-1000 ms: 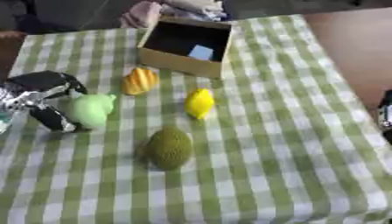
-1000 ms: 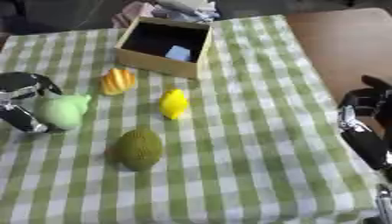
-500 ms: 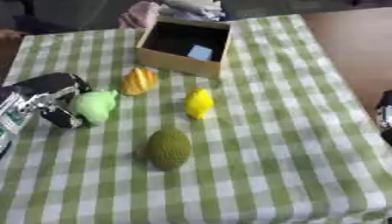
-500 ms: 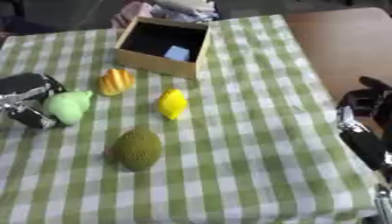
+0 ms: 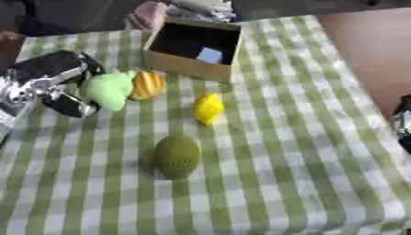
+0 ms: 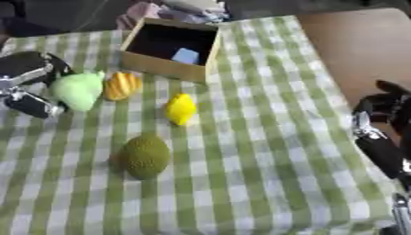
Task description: Pick up objects on the table and place them in the box.
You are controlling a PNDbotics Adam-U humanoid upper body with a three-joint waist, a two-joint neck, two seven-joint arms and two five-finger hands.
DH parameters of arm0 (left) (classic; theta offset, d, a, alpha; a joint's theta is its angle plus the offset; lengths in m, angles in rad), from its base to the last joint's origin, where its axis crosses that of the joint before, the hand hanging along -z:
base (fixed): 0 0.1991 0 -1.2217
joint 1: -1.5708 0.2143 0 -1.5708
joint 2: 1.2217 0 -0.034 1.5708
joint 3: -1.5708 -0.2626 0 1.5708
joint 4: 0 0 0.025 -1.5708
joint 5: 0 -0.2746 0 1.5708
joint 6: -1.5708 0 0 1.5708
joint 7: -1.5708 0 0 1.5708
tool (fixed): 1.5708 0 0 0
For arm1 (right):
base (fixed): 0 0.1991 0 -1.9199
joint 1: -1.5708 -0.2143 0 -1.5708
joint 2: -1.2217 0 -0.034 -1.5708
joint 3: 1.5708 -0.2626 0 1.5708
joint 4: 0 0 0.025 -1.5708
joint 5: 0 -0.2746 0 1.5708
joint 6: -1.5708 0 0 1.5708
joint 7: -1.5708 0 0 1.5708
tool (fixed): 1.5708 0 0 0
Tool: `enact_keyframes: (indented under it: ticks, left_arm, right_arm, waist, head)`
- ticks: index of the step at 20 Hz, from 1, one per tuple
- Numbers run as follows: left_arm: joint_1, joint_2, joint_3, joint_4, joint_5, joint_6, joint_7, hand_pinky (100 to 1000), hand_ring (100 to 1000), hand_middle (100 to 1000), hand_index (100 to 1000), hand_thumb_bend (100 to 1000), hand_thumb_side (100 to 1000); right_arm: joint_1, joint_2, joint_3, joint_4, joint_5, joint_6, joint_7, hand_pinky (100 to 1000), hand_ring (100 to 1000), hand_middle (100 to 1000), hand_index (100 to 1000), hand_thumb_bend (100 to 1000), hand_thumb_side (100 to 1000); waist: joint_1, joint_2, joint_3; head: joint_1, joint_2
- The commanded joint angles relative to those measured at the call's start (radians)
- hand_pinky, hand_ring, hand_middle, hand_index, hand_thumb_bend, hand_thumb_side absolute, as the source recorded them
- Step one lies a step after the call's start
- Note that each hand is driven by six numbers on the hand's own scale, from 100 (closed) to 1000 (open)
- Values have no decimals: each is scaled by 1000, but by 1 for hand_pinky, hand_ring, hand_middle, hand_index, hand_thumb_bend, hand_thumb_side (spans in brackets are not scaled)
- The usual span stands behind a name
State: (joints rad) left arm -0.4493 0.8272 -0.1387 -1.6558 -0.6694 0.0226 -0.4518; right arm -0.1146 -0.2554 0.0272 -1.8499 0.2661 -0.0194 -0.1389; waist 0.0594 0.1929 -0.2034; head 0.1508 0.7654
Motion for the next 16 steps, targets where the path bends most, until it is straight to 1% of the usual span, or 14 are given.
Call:
enact_keyframes:
  ticks: [1,5,8,12,16]
  left_arm:
    - [-68,27,14,32,1,21,27,582,495,514,618,178,100]
    - [-157,-14,-8,132,-48,33,82,598,512,533,638,200,100]
    - [-216,-56,-20,219,-96,45,130,620,535,559,663,217,100]
    - [-276,-104,-38,294,-154,50,206,661,587,615,712,245,100]
    - [-319,-141,-46,357,-197,64,259,688,622,657,747,266,100]
  right_arm:
    - [-10,-18,9,-12,-6,-5,10,622,659,636,851,100,422]
    - [-21,-22,30,-13,-12,-8,29,622,659,636,851,100,420]
    - [-33,-22,46,-16,-19,-11,44,622,660,636,851,100,418]
    - [-54,-24,70,-19,-28,-15,66,622,660,636,851,100,415]
    - [-79,-24,92,-26,-39,-19,88,622,660,636,851,100,414]
  waist:
    - [-2,-30,-11]
    - [1,-24,-53]
    - [4,-15,-86]
    - [10,4,-131]
    - [15,23,-174]
  head:
    - [8,5]
    - [20,3]
    - [34,-7]
    - [56,-31]
    - [81,-54]
